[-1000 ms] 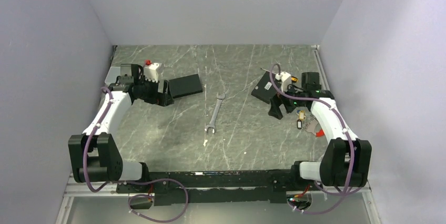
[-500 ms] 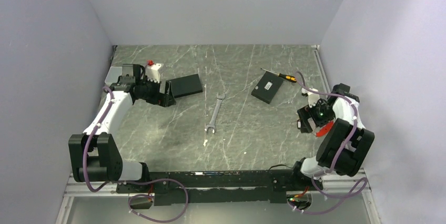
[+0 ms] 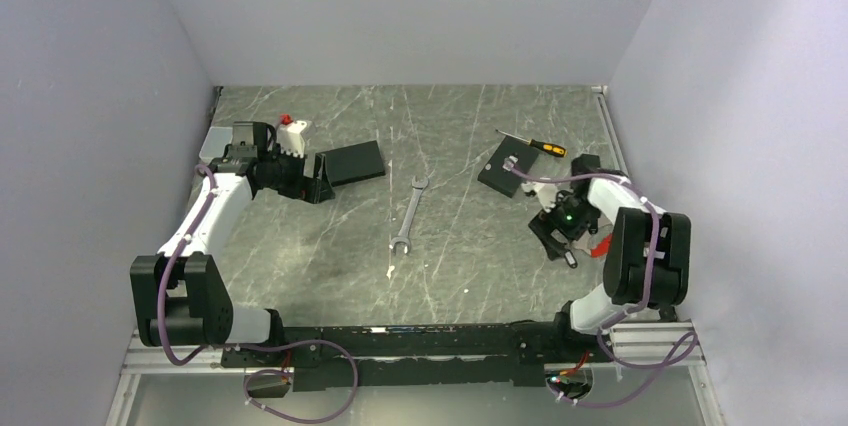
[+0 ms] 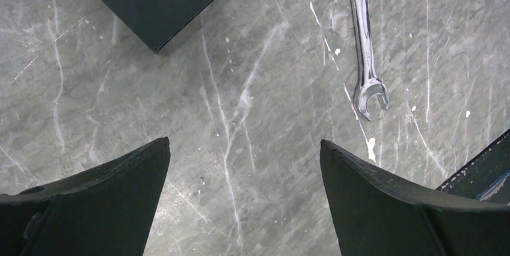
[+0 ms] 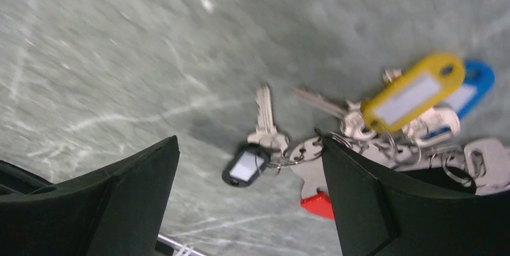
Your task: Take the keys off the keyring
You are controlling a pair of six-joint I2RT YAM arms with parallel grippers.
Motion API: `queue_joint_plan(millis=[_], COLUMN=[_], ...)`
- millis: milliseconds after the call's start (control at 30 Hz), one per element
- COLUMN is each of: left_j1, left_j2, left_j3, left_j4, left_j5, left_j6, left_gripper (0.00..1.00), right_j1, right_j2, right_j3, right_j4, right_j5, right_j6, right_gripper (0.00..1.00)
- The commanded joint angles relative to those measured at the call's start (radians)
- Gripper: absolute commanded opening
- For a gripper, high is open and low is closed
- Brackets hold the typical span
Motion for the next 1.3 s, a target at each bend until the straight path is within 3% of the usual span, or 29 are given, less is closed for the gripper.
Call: queue_joint_plan(millis=[0, 367, 433, 567, 833, 900, 1100, 1267], left_j1=[-0.003, -0.004, -0.004, -0.003, -0.004, -0.004, -0.004, -0.004], left_j2=[-0.035, -0.036, -0.041, -0.067, -0.105, -0.106, -0.103, -0.12], left_j3=[0.033, 0.031, 0.032, 0.034, 0.016, 0.019, 0.018, 0.007], left_j4=[0.02, 0.017, 0.016, 0.008, 0.032, 0.036, 0.045, 0.047], left_j5=[0.03, 0.078, 0.081, 0.059, 0.056, 0.065, 0.079, 0.074], left_j6=[-0.002, -0.002, -0.002, 0.014, 0.012, 0.008, 0.007, 0.013], left_gripper=[0.99, 0.99, 0.99, 0.99, 0.99, 0.99, 0.99, 0.99], right_j1=[0.164, 0.656, 0.686, 0.562, -0.04, -0.126, -0.175, -0.078], right_j2=[0.047, 0.092, 0.067, -0.031, -0.109, -0.12, -0.097, -0.034], right_j3=[-0.03, 0.147, 0.202, 0.273, 0.108, 0.06, -0.033, -0.066], right_j4=[-0.008, -0.037, -0.045, -0.081, -0.188, -0.175, -0.112, -0.065], right_j5=[-0.132, -0.436, -0.527, -0.516, -0.133, -0.077, -0.019, -0.05], right_j6=[0.073, 0.192, 0.213, 0.246, -0.039, -0.095, -0.112, -0.071], right_gripper=[0.92, 0.91, 0.9, 0.9, 0.89, 0.88, 0.88, 0.87])
